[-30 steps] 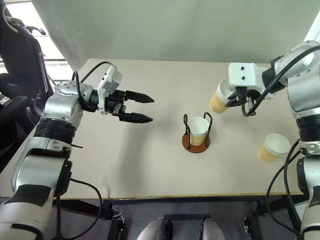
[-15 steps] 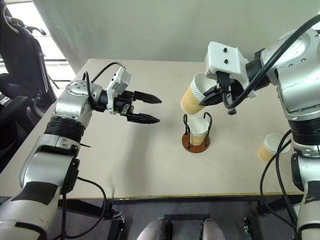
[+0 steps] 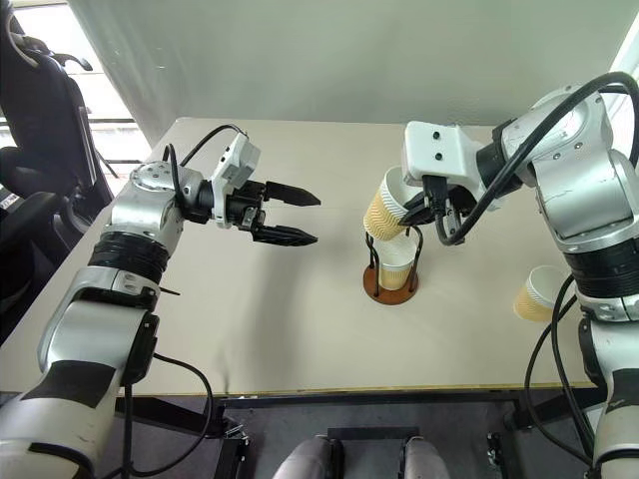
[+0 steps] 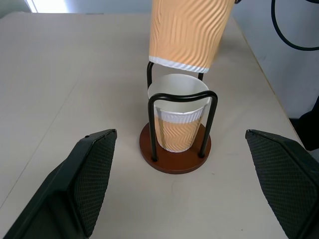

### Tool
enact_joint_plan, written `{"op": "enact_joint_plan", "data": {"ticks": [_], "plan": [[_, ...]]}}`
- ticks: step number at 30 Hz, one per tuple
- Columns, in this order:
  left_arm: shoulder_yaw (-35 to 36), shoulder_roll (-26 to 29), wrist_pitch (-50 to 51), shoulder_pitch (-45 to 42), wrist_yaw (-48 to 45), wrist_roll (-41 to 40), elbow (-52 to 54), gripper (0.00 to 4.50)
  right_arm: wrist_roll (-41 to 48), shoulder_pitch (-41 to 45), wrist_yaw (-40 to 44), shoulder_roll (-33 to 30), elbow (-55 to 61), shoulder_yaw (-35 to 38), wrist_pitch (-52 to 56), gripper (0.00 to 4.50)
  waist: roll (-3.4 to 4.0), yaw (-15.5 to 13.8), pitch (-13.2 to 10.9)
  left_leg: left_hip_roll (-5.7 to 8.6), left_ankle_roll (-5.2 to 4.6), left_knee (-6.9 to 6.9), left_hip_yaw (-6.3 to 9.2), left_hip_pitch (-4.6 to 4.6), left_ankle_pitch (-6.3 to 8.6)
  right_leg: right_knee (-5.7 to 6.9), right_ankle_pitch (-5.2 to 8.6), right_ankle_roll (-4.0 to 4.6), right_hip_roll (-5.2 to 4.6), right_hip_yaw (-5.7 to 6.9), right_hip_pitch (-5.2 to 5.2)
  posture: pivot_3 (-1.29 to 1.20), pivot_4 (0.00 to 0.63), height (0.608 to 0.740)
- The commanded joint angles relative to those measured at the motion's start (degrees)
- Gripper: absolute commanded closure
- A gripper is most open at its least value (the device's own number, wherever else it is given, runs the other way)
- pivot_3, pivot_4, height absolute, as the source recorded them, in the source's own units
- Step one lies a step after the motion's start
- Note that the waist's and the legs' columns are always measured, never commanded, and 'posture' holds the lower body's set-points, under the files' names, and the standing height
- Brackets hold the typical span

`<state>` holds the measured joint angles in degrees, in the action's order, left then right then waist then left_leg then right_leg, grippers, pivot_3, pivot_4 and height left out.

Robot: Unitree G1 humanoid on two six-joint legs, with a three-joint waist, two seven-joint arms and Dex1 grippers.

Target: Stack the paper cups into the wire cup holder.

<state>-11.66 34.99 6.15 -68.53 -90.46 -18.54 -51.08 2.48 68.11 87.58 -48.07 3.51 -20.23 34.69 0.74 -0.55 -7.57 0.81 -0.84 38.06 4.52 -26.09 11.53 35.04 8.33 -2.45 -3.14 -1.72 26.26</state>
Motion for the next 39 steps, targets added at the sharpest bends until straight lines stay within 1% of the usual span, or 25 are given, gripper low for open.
{"op": "enact_joint_plan", "data": {"ticks": [1, 9, 25, 35, 39], "plan": [[1.1, 0.93, -1.1, -0.97, -2.04, -0.52, 0.65, 0.05, -0.32, 0.56, -0.34, -0.39, 0.9, 0.06, -1.01, 4.45, 0.0, 0.0, 0.0, 0.0, 0.0, 0.0, 0.0, 0.0, 0.0, 0.0, 0.0, 0.0, 0.0, 0.0, 0.0, 0.0, 0.15, 0.74], [1.23, 0.87, -0.96, -0.22, -2.04, -0.65, 1.51, 0.05, -0.53, 0.09, 0.2, -0.32, 1.63, -1.51, -1.73, 4.45, 0.0, -0.01, 0.0, 0.0, 0.0, 0.01, 0.0, 0.0, -0.01, 0.0, 0.0, 0.0, 0.0, 0.0, 0.0, 0.0, 0.15, 0.74], [1.52, 0.94, 0.61, 0.66, -2.04, -0.99, 4.09, 0.05, -2.14, 0.42, 2.17, -2.56, -0.83, -2.23, -5.15, 4.45, 0.0, 0.03, 0.0, -0.01, -0.01, 0.03, 0.0, 0.0, -0.01, 0.01, -0.01, -0.01, -0.01, -0.01, -0.01, 0.0, 0.15, 0.74], [1.95, 0.68, 0.94, 0.47, -2.04, -0.5, 4.39, 0.05, -2.08, -0.48, 2.19, -1.57, 0.83, -2.94, -5.37, 4.45, 0.0, 0.02, 0.0, -0.02, -0.01, 0.03, -0.01, 0.0, -0.01, 0.01, -0.02, -0.02, 0.01, 0.0, -0.01, 0.0, 0.15, 0.74], [2.31, 0.43, 1.44, 0.46, -2.04, -0.24, 4.97, 0.05, -3.16, -0.97, 1.71, -1.07, 0.46, -3.63, -7.03, 4.45, 0.0, 0.01, 0.0, -0.02, -0.01, 0.04, 0.0, 0.0, -0.02, 0.02, -0.03, -0.04, 0.0, -0.01, -0.01, 0.0, 0.15, 0.74]]}}
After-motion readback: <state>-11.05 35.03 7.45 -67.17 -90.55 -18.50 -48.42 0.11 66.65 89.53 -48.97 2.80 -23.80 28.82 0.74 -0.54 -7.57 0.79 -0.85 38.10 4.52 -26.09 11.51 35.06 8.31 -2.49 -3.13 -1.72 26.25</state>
